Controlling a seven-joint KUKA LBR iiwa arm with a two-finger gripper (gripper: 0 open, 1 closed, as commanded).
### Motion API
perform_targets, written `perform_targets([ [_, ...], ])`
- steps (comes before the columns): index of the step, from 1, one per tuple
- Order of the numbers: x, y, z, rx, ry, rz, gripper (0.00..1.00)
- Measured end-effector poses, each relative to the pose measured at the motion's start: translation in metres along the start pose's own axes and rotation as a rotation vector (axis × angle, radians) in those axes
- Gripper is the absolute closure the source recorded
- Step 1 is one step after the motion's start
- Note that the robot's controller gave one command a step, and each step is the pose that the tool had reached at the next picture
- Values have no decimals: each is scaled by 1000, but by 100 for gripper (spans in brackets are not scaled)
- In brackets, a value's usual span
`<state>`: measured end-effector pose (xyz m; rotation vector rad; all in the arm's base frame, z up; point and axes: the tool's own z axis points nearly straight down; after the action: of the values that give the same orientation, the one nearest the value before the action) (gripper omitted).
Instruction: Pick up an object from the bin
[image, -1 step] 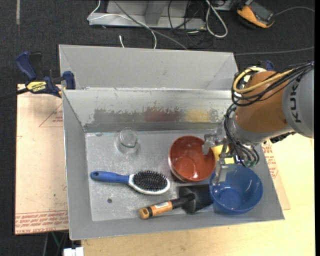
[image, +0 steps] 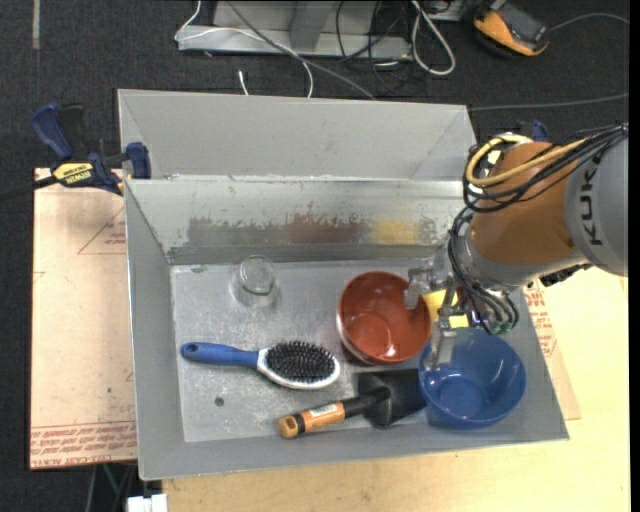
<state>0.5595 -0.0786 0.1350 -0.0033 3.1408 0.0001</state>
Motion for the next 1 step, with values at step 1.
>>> perform_targets([
  [1,23,7,44,0,-1,-109,0],
])
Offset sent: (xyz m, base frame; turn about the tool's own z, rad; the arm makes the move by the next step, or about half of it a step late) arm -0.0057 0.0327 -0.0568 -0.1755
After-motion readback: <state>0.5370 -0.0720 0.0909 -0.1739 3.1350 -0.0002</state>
